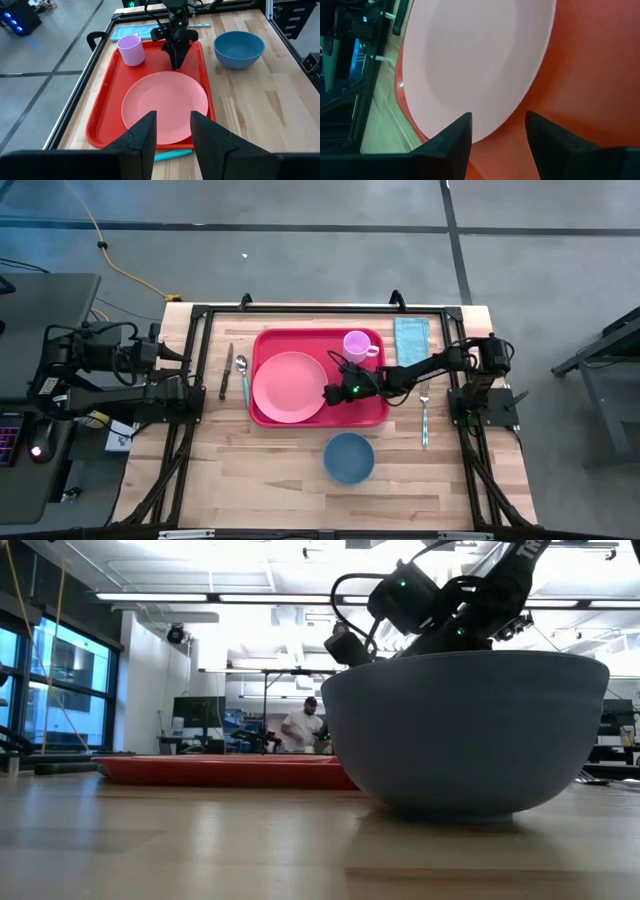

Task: Set up tray
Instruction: Put the pink plate on the tray

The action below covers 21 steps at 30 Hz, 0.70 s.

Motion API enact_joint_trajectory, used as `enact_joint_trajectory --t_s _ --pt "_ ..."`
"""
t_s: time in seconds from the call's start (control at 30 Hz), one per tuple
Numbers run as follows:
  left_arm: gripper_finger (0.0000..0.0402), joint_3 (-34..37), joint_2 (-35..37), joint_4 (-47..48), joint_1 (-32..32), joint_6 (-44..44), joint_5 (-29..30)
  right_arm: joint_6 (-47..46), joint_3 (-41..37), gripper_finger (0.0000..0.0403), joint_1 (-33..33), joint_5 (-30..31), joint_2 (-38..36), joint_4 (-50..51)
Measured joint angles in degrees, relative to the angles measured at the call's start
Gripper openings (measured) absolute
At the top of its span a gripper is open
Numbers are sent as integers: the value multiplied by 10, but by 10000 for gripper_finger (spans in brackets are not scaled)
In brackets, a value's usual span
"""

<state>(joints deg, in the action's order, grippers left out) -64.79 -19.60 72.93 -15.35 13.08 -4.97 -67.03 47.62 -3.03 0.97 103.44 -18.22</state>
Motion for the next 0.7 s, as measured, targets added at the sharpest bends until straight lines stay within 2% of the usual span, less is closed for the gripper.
enact_joint_trajectory --t_s 0.33,0.53,0.7 --pt "152 0 0 0 0 1 0 -1 0 120 0 0 0 4" --pt "152 0 0 0 0 1 0 -1 0 127 0 6 0 3" --pt "152 0 0 0 0 1 0 -5 0 153 -1 22 0 3"
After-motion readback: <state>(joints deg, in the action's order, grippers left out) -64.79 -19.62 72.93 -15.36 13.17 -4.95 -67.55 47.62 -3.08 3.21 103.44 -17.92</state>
